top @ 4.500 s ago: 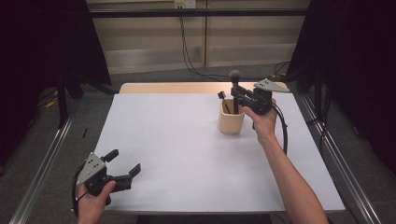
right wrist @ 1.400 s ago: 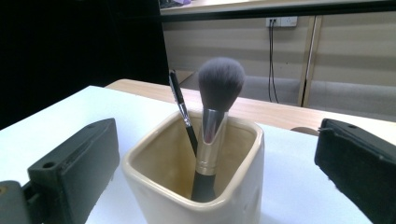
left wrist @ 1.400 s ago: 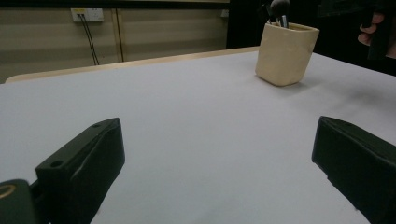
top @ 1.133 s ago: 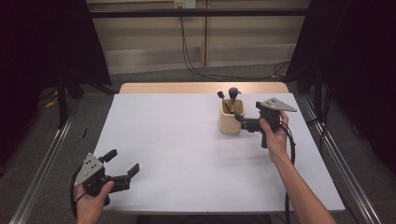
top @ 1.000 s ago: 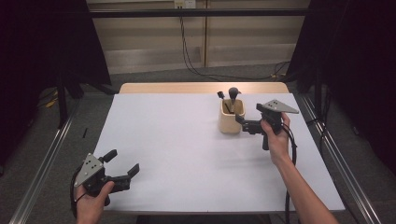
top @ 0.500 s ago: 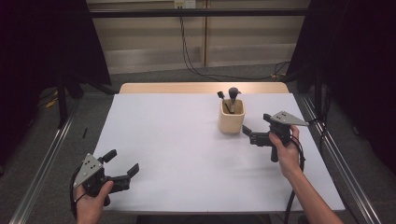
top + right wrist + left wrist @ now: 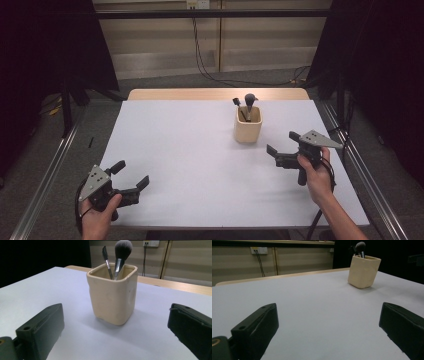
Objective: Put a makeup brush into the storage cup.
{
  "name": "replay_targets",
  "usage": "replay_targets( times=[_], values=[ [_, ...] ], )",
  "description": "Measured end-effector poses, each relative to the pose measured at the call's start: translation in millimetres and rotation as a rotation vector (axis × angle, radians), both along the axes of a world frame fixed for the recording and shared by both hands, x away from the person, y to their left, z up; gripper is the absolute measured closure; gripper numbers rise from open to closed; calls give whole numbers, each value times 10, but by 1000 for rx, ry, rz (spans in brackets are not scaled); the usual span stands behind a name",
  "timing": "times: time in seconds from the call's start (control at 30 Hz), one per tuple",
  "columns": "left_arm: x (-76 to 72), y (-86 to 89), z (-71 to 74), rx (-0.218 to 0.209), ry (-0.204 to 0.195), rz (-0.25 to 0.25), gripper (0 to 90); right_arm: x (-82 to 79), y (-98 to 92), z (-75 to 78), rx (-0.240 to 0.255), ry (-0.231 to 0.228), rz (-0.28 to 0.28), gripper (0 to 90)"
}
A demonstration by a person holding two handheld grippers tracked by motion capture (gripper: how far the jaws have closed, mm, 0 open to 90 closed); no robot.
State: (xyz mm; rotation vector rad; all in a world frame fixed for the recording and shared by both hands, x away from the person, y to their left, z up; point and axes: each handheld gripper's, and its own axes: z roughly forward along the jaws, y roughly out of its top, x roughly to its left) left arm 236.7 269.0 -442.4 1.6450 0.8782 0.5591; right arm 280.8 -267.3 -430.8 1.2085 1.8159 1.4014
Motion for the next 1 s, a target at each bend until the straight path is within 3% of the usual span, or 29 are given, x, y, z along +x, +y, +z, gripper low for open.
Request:
replay_targets(
  times=[0.5,1.0],
  values=[
    [-4,5,-6,2,5,8,25,-297,-158,-79,21,-3,-26,1],
    [-19,5,6,7,-3,8,25,-543,-238,-184,-3,9,-42,3]
  ],
)
